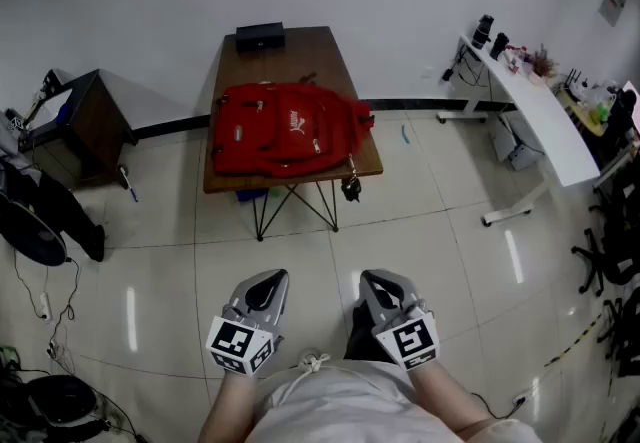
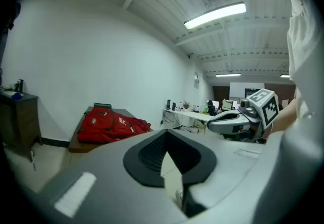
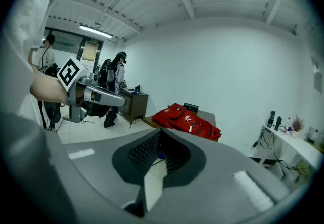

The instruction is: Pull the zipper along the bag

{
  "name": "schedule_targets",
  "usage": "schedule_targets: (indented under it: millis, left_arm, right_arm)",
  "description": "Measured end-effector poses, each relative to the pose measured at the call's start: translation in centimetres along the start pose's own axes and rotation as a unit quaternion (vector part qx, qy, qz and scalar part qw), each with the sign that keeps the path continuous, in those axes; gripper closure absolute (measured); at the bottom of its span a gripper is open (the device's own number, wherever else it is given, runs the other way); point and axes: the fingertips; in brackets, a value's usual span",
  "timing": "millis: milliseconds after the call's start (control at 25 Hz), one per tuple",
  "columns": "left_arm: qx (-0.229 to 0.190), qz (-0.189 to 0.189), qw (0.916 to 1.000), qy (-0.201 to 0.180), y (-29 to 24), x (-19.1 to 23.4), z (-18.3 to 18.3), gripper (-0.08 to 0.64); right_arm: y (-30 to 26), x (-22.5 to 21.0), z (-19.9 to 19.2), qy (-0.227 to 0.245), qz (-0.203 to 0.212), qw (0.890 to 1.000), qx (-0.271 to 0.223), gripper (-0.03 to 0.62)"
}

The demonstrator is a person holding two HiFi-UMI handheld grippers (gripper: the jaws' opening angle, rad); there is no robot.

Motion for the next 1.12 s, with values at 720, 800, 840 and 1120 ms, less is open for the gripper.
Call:
schedule_targets:
  millis: [720, 800, 840, 1120]
  left_arm:
    - [0.046, 0.081, 0.9956, -0.01, -27.9, 5.9, 2.8, 0.553]
    - [0.048, 0.088, 0.995, 0.0, -31.1, 6.6, 2.8, 0.554]
    - [0.05, 0.093, 0.9944, 0.007, -32.6, 7.0, 2.7, 0.553]
    - [0.093, 0.14, 0.983, 0.074, -38.6, 8.2, -1.1, 0.554]
  right_arm:
    - [-17.0, -25.7, 2.0, 0.037, 0.139, 0.989, -0.021, 0.586]
    - [-18.7, -28.1, 1.6, 0.037, 0.157, 0.987, -0.016, 0.586]
    - [-19.7, -29.3, 1.3, 0.032, 0.165, 0.986, -0.011, 0.586]
    - [-25.1, -33.0, -3.1, 0.011, 0.223, 0.974, 0.039, 0.586]
Point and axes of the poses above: the fingertips, and each gripper's own axes: y backward along the fingers, x to its left, z out of its top, and after that the axes turned 2 degrees about z, right-handed
